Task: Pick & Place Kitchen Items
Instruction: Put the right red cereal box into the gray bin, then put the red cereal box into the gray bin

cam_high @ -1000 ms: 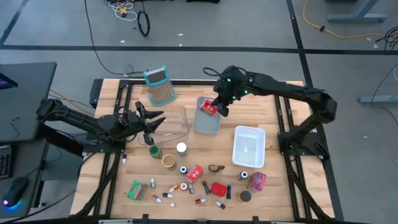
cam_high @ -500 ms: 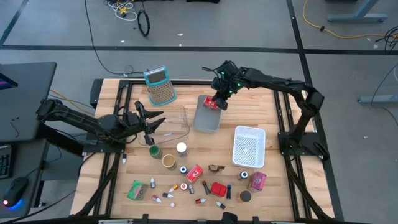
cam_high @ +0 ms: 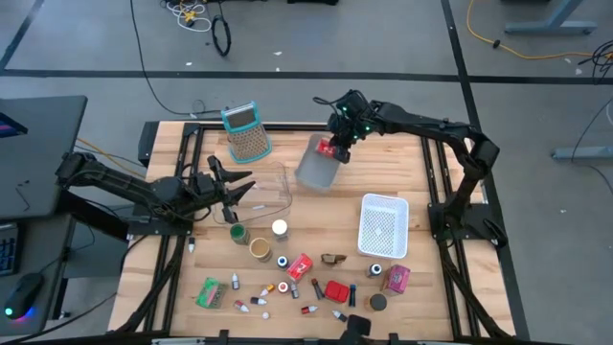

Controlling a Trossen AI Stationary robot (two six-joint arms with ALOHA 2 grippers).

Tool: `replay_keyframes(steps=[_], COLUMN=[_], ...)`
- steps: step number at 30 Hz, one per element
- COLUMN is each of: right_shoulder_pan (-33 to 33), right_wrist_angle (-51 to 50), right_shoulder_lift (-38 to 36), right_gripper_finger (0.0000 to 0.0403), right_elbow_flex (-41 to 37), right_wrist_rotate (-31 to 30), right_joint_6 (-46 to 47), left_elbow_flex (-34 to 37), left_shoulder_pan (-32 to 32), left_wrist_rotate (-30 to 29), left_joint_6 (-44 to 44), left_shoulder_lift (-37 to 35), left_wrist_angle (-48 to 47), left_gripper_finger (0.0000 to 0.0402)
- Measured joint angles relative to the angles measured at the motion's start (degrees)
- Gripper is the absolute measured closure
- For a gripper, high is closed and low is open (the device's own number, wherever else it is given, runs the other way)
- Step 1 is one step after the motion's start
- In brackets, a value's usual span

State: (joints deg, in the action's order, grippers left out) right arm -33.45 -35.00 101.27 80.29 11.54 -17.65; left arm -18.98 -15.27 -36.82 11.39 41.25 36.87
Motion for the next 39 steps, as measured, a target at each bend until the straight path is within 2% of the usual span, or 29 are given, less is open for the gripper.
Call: replay_keyframes(steps=[10,17,20,27,29,33,37,39], right_shoulder_pan=[-0.09,-0.10,0.14,3.62,5.15,9.70,16.26,19.92], right_wrist_angle=[1.58,3.08,3.08,3.07,2.93,0.81,2.19,3.16], right_shoulder_lift=[0.00,-0.63,-2.17,-7.68,-9.38,-11.57,-11.79,-11.26], right_gripper_finger=[0.0281,0.0266,0.0268,0.0275,0.0275,0.0267,0.0251,0.0240], right_elbow_flex=[0.00,-0.03,-0.04,-0.04,-0.04,-0.04,-0.04,-0.04], right_wrist_rotate=[-10.04,-18.68,-20.12,-14.53,-10.33,0.64,7.35,8.76], right_joint_6=[3.63,3.61,3.65,6.25,6.37,-2.40,-3.31,-2.40], left_elbow_flex=[-0.02,-0.04,-0.04,-0.04,-0.04,-0.04,-0.04,-0.04], left_shoulder_pan=[0.00,-0.01,0.00,0.00,0.00,0.00,-0.01,0.00], left_wrist_rotate=[0.00,0.01,0.00,0.02,0.00,0.02,0.01,0.00], left_joint_6=[-0.02,-0.01,-0.01,0.00,-0.02,-0.02,-0.02,-0.02], left_shoulder_lift=[0.00,0.00,0.00,0.00,-0.02,0.00,-0.01,0.00], left_wrist_angle=[-0.16,-0.14,-0.12,-0.11,-0.12,-0.12,-0.14,-0.14], left_gripper_finger=[0.0270,0.0270,0.0270,0.0270,0.0270,0.0270,0.0270,0.0270])
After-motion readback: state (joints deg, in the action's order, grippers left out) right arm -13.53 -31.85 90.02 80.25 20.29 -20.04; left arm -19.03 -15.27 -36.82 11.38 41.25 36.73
